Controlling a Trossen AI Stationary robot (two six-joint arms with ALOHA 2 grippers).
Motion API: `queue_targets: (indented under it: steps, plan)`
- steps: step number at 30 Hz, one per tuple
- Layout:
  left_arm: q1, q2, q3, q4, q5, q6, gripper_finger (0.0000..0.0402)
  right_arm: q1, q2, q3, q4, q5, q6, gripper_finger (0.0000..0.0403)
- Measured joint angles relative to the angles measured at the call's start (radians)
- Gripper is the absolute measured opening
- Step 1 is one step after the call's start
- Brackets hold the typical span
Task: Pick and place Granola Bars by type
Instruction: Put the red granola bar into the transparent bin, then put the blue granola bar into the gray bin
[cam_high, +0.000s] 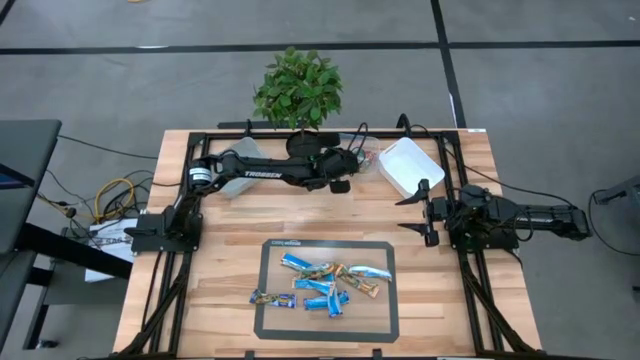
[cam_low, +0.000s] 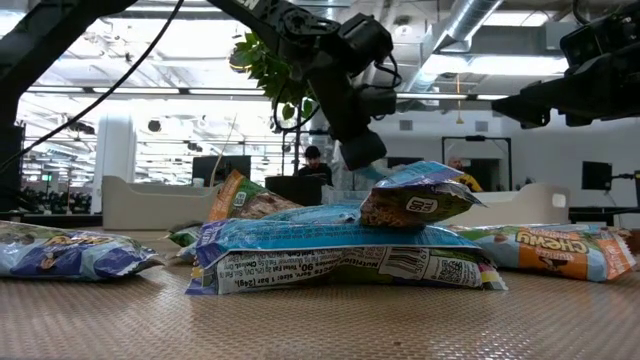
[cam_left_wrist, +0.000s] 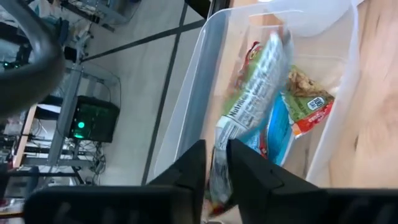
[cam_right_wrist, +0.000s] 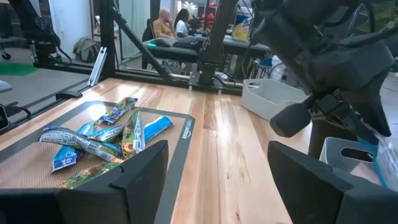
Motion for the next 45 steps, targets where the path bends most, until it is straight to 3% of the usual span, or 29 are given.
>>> queue_targets:
  steps: [8, 13, 18, 21, 31, 40, 45]
  plan:
    - [0.001, 0.000, 0.000, 0.017, -0.009, -0.012, 0.0171, 0.000, 0.000, 0.000, 0.000, 0.000, 0.000, 0.0270]
    - [-0.018, 0.000, 0.000, -0.003, 0.000, -0.012, 0.0204, 0.000, 0.000, 0.000, 0.000, 0.000, 0.000, 0.0270]
    - [-0.090, -0.022, -0.014, -0.025, 0.034, -0.011, 0.0208, 0.000, 0.000, 0.000, 0.000, 0.000, 0.000, 0.0270]
    - [-0.145, -0.072, -0.064, -0.020, 0.121, -0.013, 0.0208, 0.000, 0.000, 0.000, 0.000, 0.000, 0.000, 0.0270]
    - [-0.366, -0.307, -0.376, -0.014, 0.379, -0.061, 0.0208, 0.000, 0.000, 0.000, 0.000, 0.000, 0.000, 0.0270]
    - [-0.516, -0.442, -0.540, -0.064, 0.478, -0.284, 0.0208, 0.000, 0.000, 0.000, 0.000, -0.001, 0.000, 0.0270]
    - [-0.608, -0.483, -0.583, -0.121, 0.480, -0.355, 0.0208, 0.000, 0.000, 0.000, 0.000, -0.001, 0.000, 0.0270]
